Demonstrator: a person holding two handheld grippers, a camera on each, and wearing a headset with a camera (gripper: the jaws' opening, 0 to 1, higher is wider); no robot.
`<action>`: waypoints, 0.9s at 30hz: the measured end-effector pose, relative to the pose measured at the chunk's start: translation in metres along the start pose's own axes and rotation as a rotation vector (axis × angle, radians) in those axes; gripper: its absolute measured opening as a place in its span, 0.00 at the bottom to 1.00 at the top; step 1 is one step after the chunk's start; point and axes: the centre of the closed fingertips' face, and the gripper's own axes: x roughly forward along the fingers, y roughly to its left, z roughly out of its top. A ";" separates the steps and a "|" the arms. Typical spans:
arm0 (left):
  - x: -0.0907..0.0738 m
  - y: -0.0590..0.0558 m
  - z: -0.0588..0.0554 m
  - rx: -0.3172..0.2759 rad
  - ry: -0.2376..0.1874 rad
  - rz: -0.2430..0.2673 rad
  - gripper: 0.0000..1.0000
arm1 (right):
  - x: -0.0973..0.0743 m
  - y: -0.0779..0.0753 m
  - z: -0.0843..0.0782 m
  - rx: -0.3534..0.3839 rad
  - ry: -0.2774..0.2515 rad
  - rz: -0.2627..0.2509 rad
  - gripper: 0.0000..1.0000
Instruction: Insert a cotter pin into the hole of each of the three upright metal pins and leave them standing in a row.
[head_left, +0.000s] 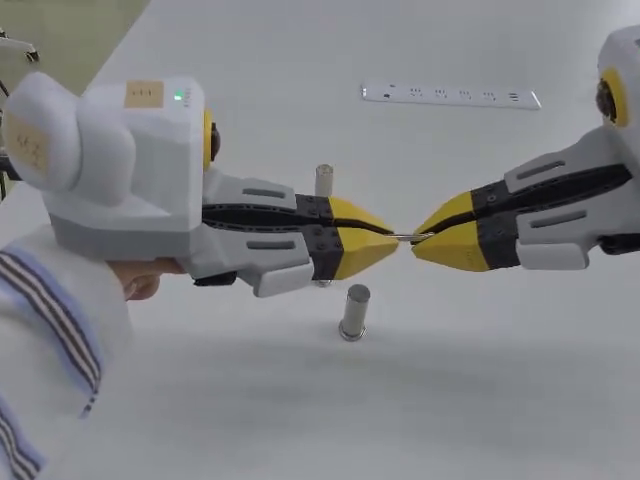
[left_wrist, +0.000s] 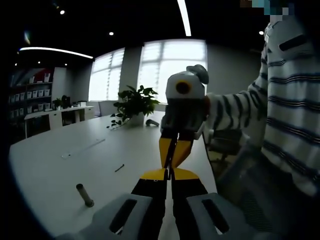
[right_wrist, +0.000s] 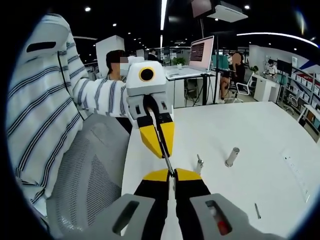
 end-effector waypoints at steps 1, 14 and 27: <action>0.000 0.000 0.000 0.000 0.000 0.000 0.00 | -0.001 0.000 0.001 -0.003 -0.001 0.002 0.00; 0.004 0.001 -0.006 -0.021 0.025 -0.004 0.00 | -0.001 0.002 -0.003 -0.044 0.033 0.010 0.00; 0.004 0.007 -0.007 -0.009 0.027 0.016 0.02 | -0.001 0.002 -0.005 -0.031 0.036 0.006 0.00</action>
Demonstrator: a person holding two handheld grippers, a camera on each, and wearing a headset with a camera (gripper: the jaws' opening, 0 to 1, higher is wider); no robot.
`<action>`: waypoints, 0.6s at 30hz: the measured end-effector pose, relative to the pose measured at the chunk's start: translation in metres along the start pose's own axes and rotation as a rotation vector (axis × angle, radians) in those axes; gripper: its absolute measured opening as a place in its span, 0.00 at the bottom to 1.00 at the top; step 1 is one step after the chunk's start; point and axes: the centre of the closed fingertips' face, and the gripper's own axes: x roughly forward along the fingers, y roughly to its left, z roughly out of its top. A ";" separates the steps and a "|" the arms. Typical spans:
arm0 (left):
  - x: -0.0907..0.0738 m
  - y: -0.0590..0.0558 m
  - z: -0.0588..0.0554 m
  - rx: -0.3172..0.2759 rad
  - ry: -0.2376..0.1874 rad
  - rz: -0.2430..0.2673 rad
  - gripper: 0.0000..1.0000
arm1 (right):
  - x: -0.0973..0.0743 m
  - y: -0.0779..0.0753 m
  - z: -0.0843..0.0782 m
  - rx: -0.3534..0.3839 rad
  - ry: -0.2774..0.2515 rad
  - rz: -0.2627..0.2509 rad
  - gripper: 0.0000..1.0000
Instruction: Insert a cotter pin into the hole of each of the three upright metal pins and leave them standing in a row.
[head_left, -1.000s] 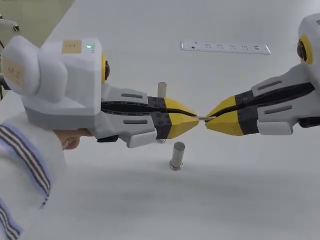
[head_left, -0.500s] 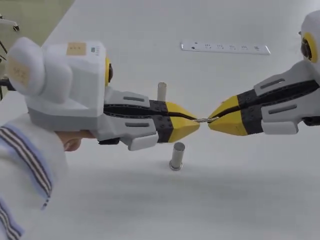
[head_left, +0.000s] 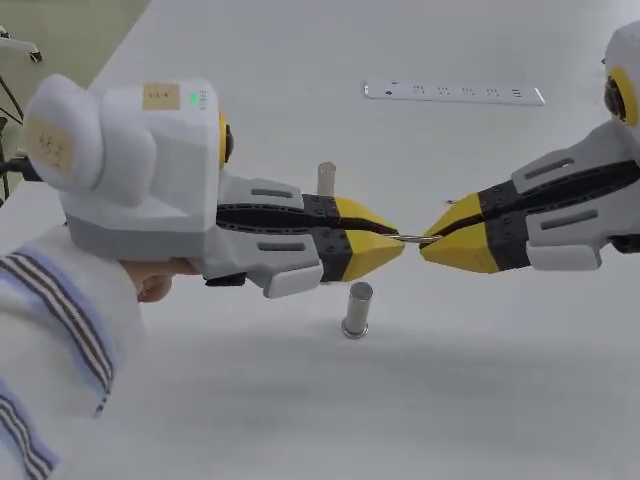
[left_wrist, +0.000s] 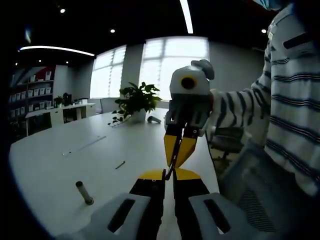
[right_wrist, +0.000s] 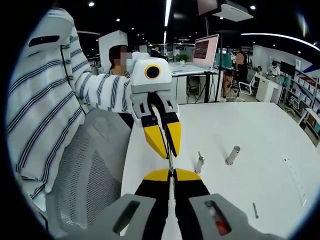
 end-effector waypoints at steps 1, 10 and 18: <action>0.000 0.000 0.000 0.001 0.001 0.000 0.02 | 0.000 0.000 0.000 0.000 0.001 -0.001 0.00; -0.001 0.003 -0.001 0.019 0.006 0.014 0.07 | 0.001 0.000 0.002 0.010 -0.009 -0.002 0.00; -0.001 0.008 -0.011 0.030 0.044 0.028 0.22 | 0.001 -0.004 -0.007 0.011 0.010 -0.027 0.00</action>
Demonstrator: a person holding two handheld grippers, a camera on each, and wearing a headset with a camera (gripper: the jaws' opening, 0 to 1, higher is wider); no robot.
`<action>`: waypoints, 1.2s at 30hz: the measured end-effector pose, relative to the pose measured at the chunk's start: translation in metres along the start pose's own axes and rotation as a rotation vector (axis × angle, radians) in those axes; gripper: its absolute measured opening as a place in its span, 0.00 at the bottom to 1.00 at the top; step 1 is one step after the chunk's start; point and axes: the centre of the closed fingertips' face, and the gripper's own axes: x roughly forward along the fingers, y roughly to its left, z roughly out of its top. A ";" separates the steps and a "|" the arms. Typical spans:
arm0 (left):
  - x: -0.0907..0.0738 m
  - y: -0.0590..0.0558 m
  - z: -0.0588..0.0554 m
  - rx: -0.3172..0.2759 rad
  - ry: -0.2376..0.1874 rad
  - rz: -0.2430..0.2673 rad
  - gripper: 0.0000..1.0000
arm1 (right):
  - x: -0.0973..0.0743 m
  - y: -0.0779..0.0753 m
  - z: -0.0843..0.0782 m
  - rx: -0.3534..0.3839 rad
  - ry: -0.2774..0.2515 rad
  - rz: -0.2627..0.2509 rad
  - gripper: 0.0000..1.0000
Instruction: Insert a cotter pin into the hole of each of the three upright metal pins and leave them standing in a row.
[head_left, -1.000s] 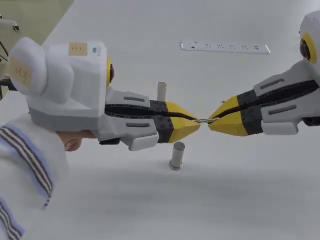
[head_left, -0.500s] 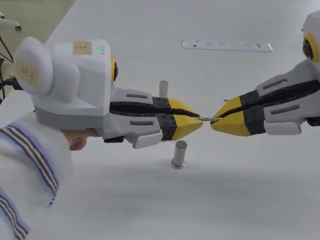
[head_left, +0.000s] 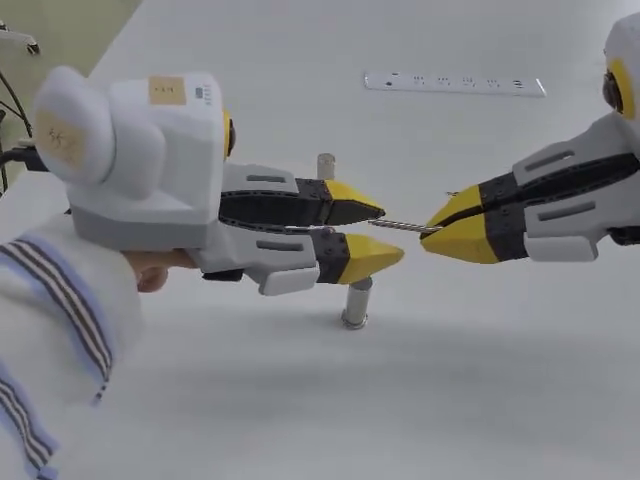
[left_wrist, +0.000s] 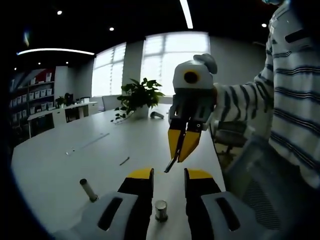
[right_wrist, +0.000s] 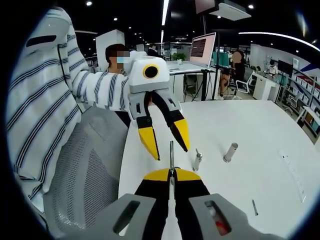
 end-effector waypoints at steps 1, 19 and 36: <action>0.000 0.000 -0.001 0.002 0.006 0.001 0.22 | 0.000 -0.001 -0.003 0.003 0.006 -0.006 0.00; 0.007 0.006 -0.036 -0.002 0.109 -0.005 0.23 | 0.004 -0.009 -0.035 0.035 0.065 -0.053 0.00; 0.014 0.011 -0.065 -0.002 0.197 -0.026 0.21 | 0.015 -0.009 -0.057 0.047 0.117 -0.059 0.00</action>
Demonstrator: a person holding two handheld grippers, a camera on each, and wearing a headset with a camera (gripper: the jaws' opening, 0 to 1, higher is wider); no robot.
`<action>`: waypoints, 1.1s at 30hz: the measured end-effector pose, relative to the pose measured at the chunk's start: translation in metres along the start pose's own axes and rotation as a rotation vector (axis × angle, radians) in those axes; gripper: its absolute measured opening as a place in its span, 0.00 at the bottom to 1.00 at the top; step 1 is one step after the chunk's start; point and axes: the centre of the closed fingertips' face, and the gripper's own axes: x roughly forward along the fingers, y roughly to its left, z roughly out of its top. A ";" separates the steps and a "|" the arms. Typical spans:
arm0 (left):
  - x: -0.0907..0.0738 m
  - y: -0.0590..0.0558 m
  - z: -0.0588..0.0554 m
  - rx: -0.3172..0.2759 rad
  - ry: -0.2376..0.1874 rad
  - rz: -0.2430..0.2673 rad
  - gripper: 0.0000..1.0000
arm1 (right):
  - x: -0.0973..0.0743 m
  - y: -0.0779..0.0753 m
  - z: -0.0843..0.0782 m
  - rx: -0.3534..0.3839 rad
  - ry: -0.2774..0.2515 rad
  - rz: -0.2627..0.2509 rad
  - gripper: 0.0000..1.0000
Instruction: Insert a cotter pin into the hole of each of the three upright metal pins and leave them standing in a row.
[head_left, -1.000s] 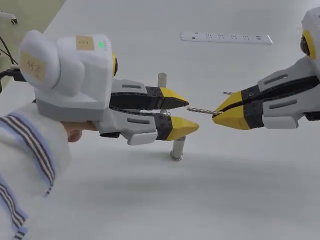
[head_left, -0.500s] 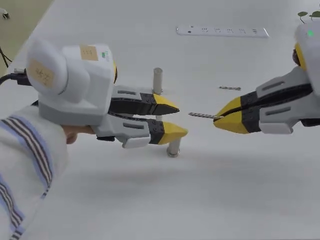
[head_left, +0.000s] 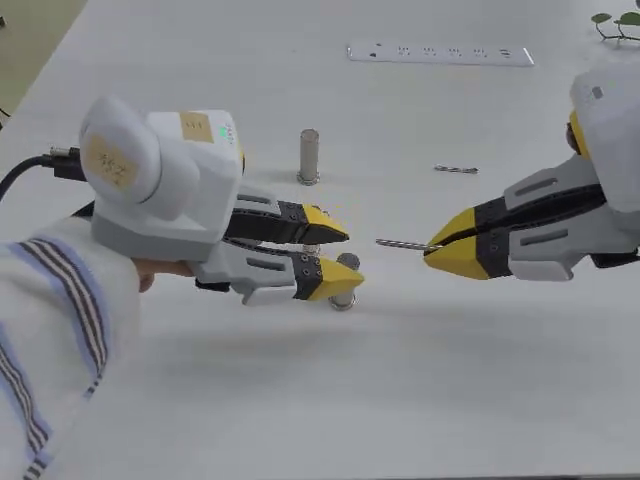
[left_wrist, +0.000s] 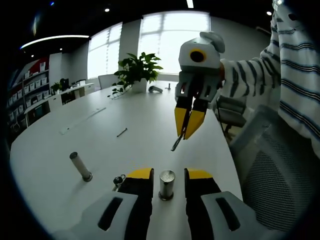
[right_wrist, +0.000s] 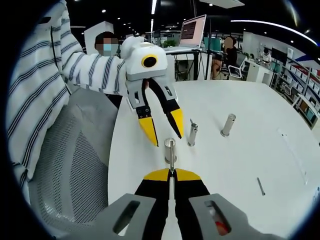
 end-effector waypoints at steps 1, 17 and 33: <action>0.001 0.001 -0.001 0.001 0.004 0.000 0.21 | 0.001 0.000 -0.002 -0.002 0.006 -0.001 0.00; 0.007 0.005 -0.012 0.017 0.040 -0.009 0.12 | 0.016 -0.007 -0.020 0.026 0.038 -0.015 0.00; 0.007 0.003 -0.012 0.036 0.046 -0.007 0.09 | 0.023 0.000 -0.016 0.003 0.052 0.011 0.00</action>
